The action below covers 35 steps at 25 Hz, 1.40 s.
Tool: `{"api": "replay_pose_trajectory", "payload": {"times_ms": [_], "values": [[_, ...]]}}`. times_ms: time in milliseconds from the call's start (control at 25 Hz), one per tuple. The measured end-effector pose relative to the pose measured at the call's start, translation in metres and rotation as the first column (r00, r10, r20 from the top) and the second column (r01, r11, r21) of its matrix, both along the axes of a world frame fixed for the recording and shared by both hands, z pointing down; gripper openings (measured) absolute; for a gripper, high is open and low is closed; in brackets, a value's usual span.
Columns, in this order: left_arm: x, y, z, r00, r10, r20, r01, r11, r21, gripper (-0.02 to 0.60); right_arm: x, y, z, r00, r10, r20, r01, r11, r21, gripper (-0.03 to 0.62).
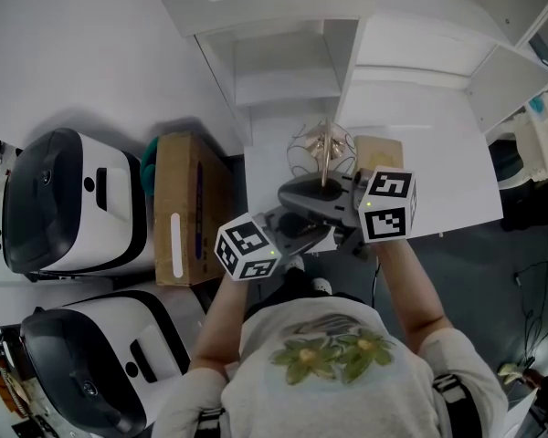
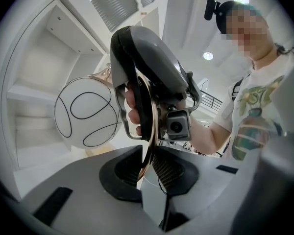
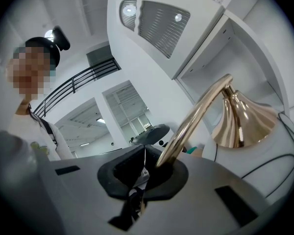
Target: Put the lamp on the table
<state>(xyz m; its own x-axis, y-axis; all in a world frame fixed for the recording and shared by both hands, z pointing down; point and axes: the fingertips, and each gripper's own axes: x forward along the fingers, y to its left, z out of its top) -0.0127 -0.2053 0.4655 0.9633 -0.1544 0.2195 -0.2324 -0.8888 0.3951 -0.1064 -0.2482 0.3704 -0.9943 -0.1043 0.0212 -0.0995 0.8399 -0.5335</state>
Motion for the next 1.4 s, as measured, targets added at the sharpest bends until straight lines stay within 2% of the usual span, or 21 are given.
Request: {"api": "replay_pose_trajectory", "payload": {"times_ms": [280, 520, 840, 960, 1120, 1400], "values": [[0.000, 0.002, 0.002, 0.999, -0.029, 0.016, 0.029, 1.000, 0.007, 0.064, 0.000, 0.006, 0.002, 1.000, -0.002, 0.017, 0.003, 1.000, -0.016, 0.031], [-0.001, 0.001, 0.003, 0.996, -0.082, 0.035, 0.081, 0.996, 0.025, 0.064, 0.005, 0.002, 0.005, 0.997, 0.068, 0.029, -0.067, 0.997, -0.036, 0.032], [-0.001, -0.002, 0.004, 0.987, -0.149, 0.058, 0.146, 0.988, 0.052, 0.064, 0.017, -0.001, 0.012, 0.991, 0.137, 0.006, -0.137, 0.990, -0.047, 0.032], [-0.001, -0.003, 0.005, 0.982, -0.174, 0.073, 0.169, 0.983, 0.065, 0.064, 0.024, -0.003, 0.017, 0.984, 0.174, -0.038, -0.175, 0.984, -0.027, 0.032], [-0.003, -0.003, 0.004, 0.973, -0.214, 0.085, 0.208, 0.975, 0.079, 0.064, 0.032, 0.005, 0.020, 0.983, 0.173, -0.064, -0.174, 0.985, -0.004, 0.037], [-0.015, 0.001, -0.015, 0.961, -0.278, 0.015, 0.276, 0.958, 0.084, 0.064, 0.054, 0.023, 0.029, 0.981, 0.177, -0.085, -0.177, 0.984, 0.007, 0.043]]}}
